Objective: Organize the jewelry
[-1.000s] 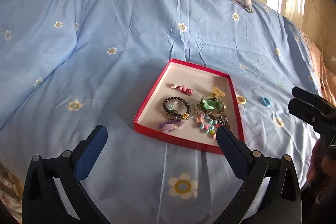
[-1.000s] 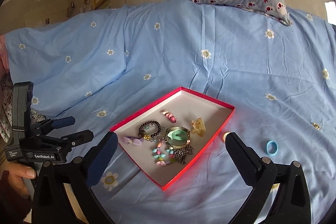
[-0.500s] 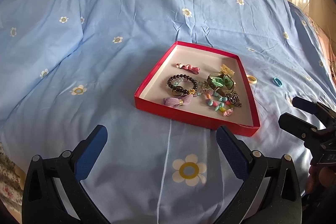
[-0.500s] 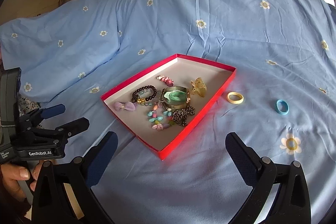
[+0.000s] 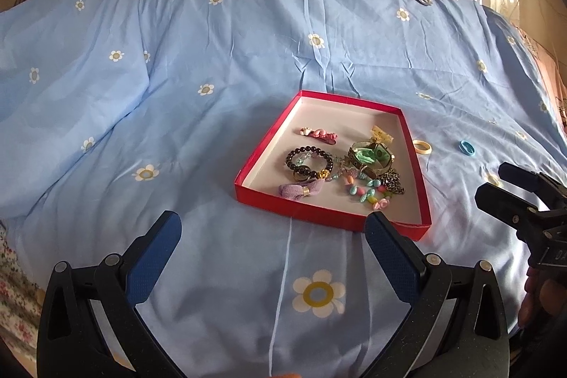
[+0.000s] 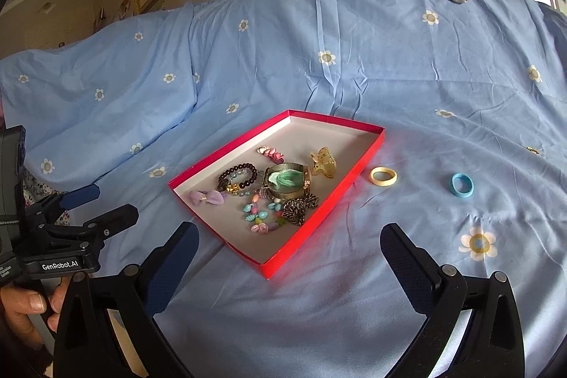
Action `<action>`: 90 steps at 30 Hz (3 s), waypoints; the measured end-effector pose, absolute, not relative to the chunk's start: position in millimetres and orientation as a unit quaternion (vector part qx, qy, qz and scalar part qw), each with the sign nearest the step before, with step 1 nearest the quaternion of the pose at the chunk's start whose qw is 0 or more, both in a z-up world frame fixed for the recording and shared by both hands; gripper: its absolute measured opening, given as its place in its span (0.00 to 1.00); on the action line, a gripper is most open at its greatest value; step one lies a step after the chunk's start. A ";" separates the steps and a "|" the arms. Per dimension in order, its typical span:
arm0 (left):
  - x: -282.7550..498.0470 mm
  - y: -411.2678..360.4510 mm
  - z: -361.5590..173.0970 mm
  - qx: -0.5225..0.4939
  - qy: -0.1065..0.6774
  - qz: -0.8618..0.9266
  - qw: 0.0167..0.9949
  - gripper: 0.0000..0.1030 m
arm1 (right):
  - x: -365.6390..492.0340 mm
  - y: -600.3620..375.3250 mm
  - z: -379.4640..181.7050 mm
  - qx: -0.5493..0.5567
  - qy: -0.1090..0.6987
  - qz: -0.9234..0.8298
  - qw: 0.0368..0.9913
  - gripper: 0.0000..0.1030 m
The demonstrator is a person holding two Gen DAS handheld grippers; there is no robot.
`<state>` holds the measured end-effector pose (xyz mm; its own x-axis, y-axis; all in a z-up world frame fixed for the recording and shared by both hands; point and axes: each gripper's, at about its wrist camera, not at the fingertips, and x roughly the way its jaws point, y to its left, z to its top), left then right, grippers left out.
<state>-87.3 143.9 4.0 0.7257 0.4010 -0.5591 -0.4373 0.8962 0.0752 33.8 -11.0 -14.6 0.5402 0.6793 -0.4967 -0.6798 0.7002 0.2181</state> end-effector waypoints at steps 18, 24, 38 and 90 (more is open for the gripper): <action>-92.4 140.3 11.0 -0.035 0.287 0.223 0.931 1.00 | 28.2 -9.5 -13.5 -0.007 0.279 0.389 0.878 1.00; -92.3 140.4 10.0 -0.035 0.288 0.225 0.930 1.00 | 26.3 -6.2 -15.1 -0.012 0.284 0.391 0.876 1.00; -88.2 141.8 5.6 -0.038 0.297 0.223 0.928 1.00 | 25.9 -3.9 -17.6 -0.019 0.292 0.393 0.872 1.00; -82.9 144.1 -2.9 -0.043 0.310 0.221 0.924 1.00 | 24.2 -3.8 -15.5 -0.030 0.287 0.398 0.871 1.00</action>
<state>-82.9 144.1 -2.9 0.7103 0.3810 -0.5919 -0.4342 0.8990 0.0576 24.2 -3.8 -15.5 0.5189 0.6752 -0.5243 -0.7097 0.6822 0.1762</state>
